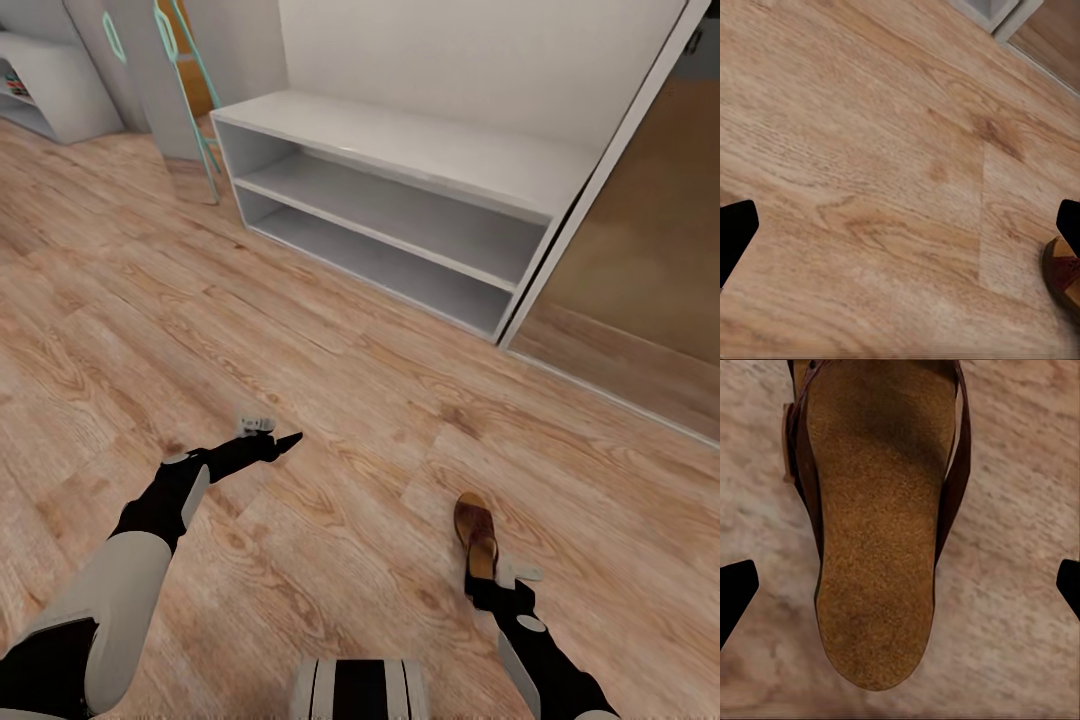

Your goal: Pick up the two gym shoes and the two sandals from the corridor floor and place them onto the hallstand (shoe rack) in the corridor, making sure they are on the rack and not on the floor. Arrange them so the two gym shoes are next to each other and the two sandals are next to each other.

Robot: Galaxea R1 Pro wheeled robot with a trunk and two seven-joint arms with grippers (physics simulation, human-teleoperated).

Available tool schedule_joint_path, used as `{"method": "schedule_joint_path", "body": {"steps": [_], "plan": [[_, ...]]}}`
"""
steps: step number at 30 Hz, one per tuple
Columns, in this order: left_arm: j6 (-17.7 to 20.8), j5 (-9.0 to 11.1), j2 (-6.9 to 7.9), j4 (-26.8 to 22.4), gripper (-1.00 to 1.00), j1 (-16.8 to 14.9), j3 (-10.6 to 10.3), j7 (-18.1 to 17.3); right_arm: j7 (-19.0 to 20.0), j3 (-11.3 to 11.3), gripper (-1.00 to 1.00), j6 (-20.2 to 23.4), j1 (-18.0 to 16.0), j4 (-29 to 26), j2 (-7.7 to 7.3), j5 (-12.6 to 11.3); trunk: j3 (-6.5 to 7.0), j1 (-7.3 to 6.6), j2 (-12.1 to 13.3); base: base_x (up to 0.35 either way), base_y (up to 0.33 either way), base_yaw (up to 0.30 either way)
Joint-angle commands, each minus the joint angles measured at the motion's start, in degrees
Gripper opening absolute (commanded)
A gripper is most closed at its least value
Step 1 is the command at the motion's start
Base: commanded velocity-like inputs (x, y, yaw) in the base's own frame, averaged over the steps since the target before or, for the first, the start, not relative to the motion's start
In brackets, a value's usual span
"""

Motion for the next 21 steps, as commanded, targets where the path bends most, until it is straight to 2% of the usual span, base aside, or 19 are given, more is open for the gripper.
{"method": "schedule_joint_path", "body": {"steps": [1,10,15,21], "plan": [[0.43,-0.40,-0.06,-0.08,1.00,-0.06,0.36,-0.44,-0.16,0.11,1.00,0.02,-0.01,-0.06,-0.02,-0.51,-0.36,0.01,-0.03,0.000,0.000,0.000],[0.43,-0.40,-0.05,-0.08,1.00,-0.04,0.36,-0.44,-0.15,0.11,1.00,-0.01,-0.01,-0.06,-0.02,-0.51,-3.19,0.24,-0.15,0.000,0.000,0.000],[0.43,-0.40,-0.05,-0.08,1.00,-0.06,0.36,-0.44,-0.14,0.11,1.00,-0.05,-0.01,-0.06,-0.02,-0.51,-3.60,0.24,-0.15,0.000,0.000,0.000],[0.43,-0.40,-0.05,-0.08,1.00,-0.02,0.36,-0.44,-0.14,0.11,1.00,-0.18,-0.01,-0.07,-0.02,-0.51,-5.08,0.40,-0.23,0.000,0.000,0.000]]}}
